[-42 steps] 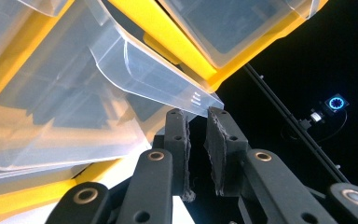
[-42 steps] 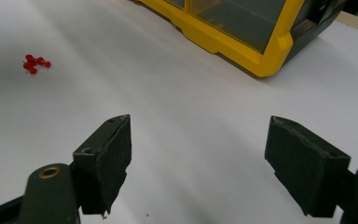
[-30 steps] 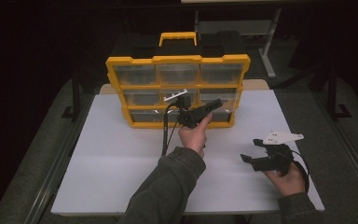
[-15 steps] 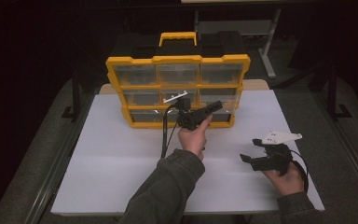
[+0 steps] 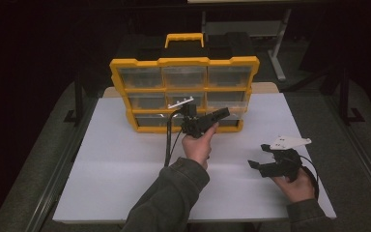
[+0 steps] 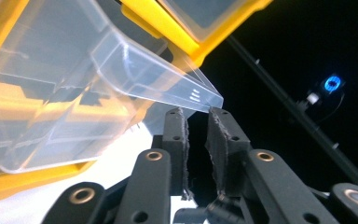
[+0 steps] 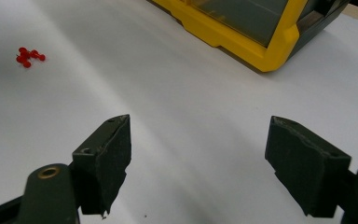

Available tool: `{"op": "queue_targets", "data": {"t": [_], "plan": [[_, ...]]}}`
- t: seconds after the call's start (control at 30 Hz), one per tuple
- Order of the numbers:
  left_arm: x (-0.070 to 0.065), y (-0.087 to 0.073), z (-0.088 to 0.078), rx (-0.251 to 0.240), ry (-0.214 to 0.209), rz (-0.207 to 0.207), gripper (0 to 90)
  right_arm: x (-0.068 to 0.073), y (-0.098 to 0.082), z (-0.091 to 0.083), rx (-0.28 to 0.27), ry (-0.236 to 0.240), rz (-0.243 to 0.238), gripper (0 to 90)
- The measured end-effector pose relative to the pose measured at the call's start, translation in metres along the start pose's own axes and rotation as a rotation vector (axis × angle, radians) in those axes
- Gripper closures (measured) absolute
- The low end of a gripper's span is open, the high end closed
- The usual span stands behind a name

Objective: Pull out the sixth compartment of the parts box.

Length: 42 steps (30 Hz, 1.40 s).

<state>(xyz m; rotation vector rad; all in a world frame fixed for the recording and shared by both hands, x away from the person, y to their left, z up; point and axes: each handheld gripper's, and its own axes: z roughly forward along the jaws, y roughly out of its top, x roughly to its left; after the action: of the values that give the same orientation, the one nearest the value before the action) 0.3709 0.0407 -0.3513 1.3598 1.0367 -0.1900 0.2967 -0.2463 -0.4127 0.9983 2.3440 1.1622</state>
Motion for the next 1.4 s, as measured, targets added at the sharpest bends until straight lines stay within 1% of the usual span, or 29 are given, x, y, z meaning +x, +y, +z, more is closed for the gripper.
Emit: {"op": "queue_targets", "data": {"t": [0.03, 0.07, 0.1, 0.13, 0.17, 0.27, 0.43, 0.47, 0.5, 0.53, 0.6, 0.67, 0.7, 0.73, 0.77, 0.8, 0.83, 0.87, 0.9, 0.93, 0.97, 1.03, 1.1, 1.17, 1.23, 1.27, 1.33, 1.4], "plan": [[-0.001, 0.0, -0.003, 0.011, 0.009, 0.02, 74.3, -0.001, 0.0, 0.0, 0.003, 0.0, -0.01, 21.5], [-0.001, 0.001, -0.004, 0.016, 0.012, 0.034, 73.7, 0.0, 0.0, -0.001, 0.0, 0.001, -0.008, 21.5], [-0.002, 0.002, -0.007, 0.035, 0.011, 0.054, 73.3, 0.0, 0.0, -0.001, 0.001, 0.0, -0.007, 21.5], [-0.002, 0.003, -0.008, 0.04, 0.011, 0.057, 72.6, 0.0, 0.0, -0.002, 0.0, 0.0, -0.008, 21.5], [-0.003, 0.004, -0.01, 0.051, 0.013, 0.073, 72.1, 0.0, 0.0, -0.002, -0.003, 0.0, -0.009, 21.5], [-0.008, 0.01, -0.015, 0.087, 0.016, 0.149, 70.7, 0.001, 0.0, -0.003, -0.003, 0.0, -0.013, 21.4], [-0.015, 0.027, -0.023, 0.169, 0.011, 0.305, 68.7, 0.002, 0.0, -0.006, -0.012, 0.002, -0.022, 21.2], [-0.017, 0.031, -0.024, 0.182, 0.011, 0.328, 68.3, 0.002, 0.0, -0.007, -0.014, 0.004, -0.022, 21.1], [-0.019, 0.037, -0.025, 0.204, 0.002, 0.363, 67.9, 0.002, 0.0, -0.006, -0.013, 0.005, -0.023, 21.0], [-0.02, 0.04, -0.025, 0.218, -0.001, 0.39, 67.4, 0.002, 0.001, -0.006, -0.011, 0.007, -0.028, 20.9], [-0.024, 0.048, -0.025, 0.253, 0.003, 0.451, 67.3, 0.002, 0.001, -0.006, -0.008, 0.009, -0.031, 20.8], [-0.027, 0.056, -0.024, 0.285, 0.001, 0.507, 66.9, 0.002, 0.001, -0.005, -0.008, 0.01, -0.036, 20.6], [-0.03, 0.062, -0.023, 0.307, 0.001, 0.541, 66.7, 0.002, 0.0, -0.005, -0.008, 0.011, -0.037, 20.6], [-0.031, 0.065, -0.022, 0.321, 0.005, 0.56, 66.2, 0.002, 0.0, -0.005, -0.007, 0.011, -0.037, 20.6], [-0.032, 0.069, -0.02, 0.345, 0.014, 0.602, 66.0, 0.002, 0.0, -0.005, -0.006, 0.011, -0.035, 20.6], [-0.033, 0.072, -0.019, 0.361, 0.015, 0.627, 66.0, 0.001, 0.0, -0.005, -0.006, 0.007, -0.033, 20.6], [-0.034, 0.075, -0.017, 0.385, 0.013, 0.651, 65.9, 0.0, 0.0, -0.005, -0.008, 0.003, -0.043, 20.6], [-0.035, 0.078, -0.016, 0.41, 0.016, 0.677, 65.6, 0.001, 0.0, -0.005, -0.003, 0.007, -0.033, 20.6], [-0.036, 0.082, -0.014, 0.428, 0.019, 0.711, 65.3, 0.001, 0.0, -0.006, -0.005, 0.012, -0.025, 20.6], [-0.037, 0.084, -0.013, 0.437, 0.015, 0.72, 65.0, 0.0, 0.0, -0.006, -0.004, 0.013, -0.023, 20.6], [-0.038, 0.086, -0.011, 0.453, 0.014, 0.741, 64.5, 0.0, 0.0, -0.006, -0.004, 0.013, -0.019, 20.6], [-0.042, 0.092, -0.008, 0.485, 0.016, 0.8, 63.9, -0.001, -0.001, -0.006, -0.006, 0.012, -0.024, 20.6], [-0.045, 0.095, -0.004, 0.517, 0.012, 0.843, 63.5, -0.002, -0.001, -0.007, -0.004, 0.014, -0.02, 20.6], [-0.047, 0.1, 0.001, 0.559, -0.006, 0.863, 63.4, -0.002, -0.001, -0.007, -0.006, 0.012, -0.016, 20.6], [-0.049, 0.105, 0.006, 0.588, -0.015, 0.885, 62.5, -0.003, -0.002, -0.007, -0.008, 0.013, -0.018, 20.6], [-0.049, 0.106, 0.008, 0.603, -0.015, 0.892, 62.4, -0.003, -0.002, -0.007, -0.009, 0.012, -0.016, 20.6], [-0.049, 0.109, 0.014, 0.633, -0.002, 0.921, 61.1, -0.004, -0.002, -0.007, -0.008, 0.013, -0.013, 20.6], [-0.047, 0.112, 0.019, 0.663, -0.002, 0.927, 59.7, -0.004, -0.002, -0.007, -0.008, 0.011, -0.014, 20.6]]}}
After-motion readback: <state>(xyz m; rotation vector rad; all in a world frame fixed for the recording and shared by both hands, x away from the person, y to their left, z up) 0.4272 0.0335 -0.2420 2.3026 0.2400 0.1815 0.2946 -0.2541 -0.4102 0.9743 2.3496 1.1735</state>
